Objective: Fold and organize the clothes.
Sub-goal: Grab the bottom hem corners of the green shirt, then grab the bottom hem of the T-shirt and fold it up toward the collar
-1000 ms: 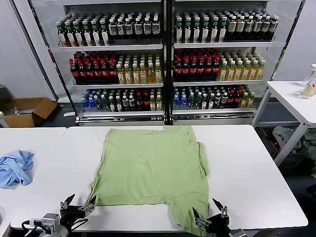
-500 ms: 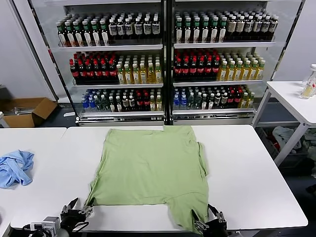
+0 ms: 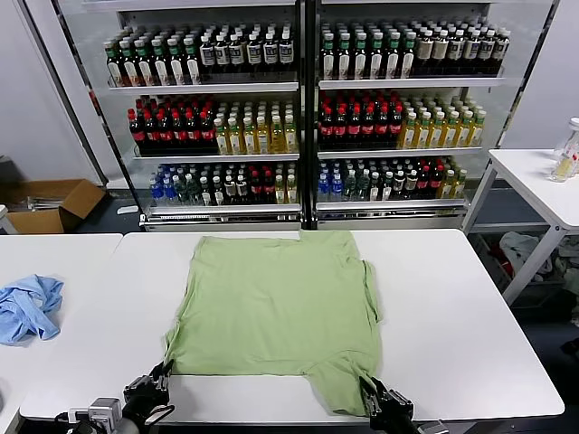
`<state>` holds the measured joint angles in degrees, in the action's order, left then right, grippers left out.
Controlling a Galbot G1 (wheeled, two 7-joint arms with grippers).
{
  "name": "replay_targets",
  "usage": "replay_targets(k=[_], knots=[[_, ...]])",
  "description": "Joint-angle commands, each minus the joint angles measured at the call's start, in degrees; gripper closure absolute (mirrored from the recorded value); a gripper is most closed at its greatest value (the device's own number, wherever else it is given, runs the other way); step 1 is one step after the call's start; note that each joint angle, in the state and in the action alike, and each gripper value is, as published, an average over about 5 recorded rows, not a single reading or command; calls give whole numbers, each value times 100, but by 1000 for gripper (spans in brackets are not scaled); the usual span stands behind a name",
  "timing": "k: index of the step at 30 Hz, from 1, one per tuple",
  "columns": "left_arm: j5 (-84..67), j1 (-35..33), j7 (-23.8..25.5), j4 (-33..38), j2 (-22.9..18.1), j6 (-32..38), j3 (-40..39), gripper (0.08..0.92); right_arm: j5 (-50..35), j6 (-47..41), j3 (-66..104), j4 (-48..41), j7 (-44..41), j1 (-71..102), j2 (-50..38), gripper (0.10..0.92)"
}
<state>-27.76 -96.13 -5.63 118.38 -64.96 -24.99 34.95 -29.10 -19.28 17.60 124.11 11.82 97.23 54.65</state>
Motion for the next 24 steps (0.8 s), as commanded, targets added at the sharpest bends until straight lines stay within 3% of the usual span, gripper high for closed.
replay_targets(k=[1, 11, 18, 24], knots=[[-35, 13, 15, 59, -2, 45, -51, 913, -21, 23, 29, -17, -18, -42, 12, 915], [-638, -815, -209, 1203, 231, -66, 64, 917, -947, -334, 1723, 932, -538, 829, -744, 915], [-189, -1925, -378, 1570, 270, 48, 111, 917, -858, -396, 2405, 1516, -668, 2281, -691, 915], [-315, -2388, -565, 1930, 400, 9, 606, 917, -715, -364, 2888, 1959, -754, 3049, -493, 915]])
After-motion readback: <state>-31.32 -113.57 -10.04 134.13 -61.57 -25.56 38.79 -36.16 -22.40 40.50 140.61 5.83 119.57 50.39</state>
